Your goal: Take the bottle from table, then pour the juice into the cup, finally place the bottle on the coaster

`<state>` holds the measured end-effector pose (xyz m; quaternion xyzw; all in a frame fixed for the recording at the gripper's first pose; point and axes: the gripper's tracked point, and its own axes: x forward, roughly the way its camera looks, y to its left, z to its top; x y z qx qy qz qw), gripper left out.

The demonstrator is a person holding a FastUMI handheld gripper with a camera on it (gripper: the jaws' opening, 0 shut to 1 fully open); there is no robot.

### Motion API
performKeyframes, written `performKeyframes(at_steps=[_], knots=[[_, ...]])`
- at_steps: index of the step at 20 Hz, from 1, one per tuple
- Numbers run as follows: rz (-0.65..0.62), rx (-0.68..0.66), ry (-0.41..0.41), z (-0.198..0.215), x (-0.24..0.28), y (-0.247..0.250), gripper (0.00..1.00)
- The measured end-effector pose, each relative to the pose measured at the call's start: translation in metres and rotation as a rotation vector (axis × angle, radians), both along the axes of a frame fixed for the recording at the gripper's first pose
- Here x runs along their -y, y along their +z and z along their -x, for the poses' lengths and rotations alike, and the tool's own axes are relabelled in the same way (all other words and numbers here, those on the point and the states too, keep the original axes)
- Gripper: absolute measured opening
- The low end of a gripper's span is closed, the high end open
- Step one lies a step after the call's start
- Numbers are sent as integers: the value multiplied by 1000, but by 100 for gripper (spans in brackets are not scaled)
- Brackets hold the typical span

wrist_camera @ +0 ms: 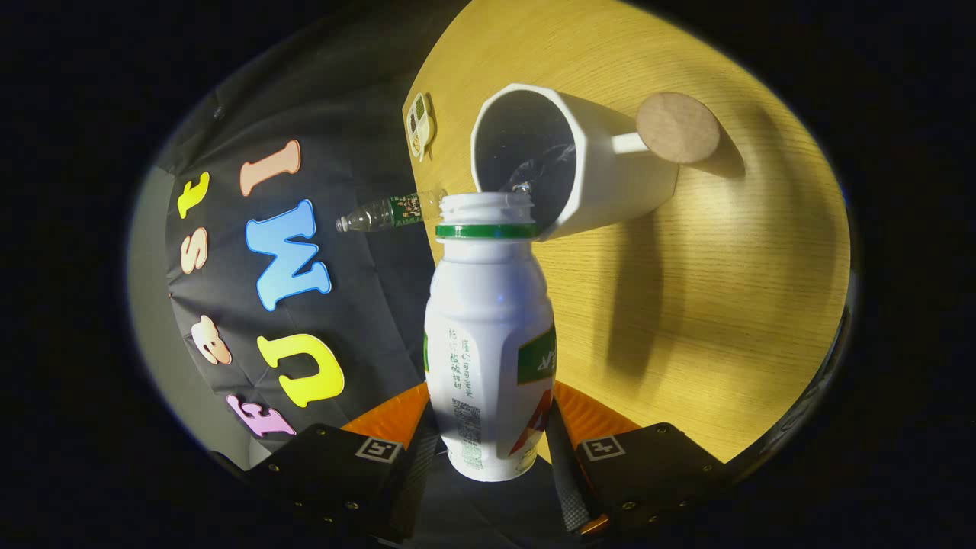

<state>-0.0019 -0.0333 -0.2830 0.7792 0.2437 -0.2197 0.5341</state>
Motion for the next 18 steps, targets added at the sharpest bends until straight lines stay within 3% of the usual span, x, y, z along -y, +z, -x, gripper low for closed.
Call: performKeyframes(at_steps=[18], knots=[[-109,-3,-27,2,9,19,70]])
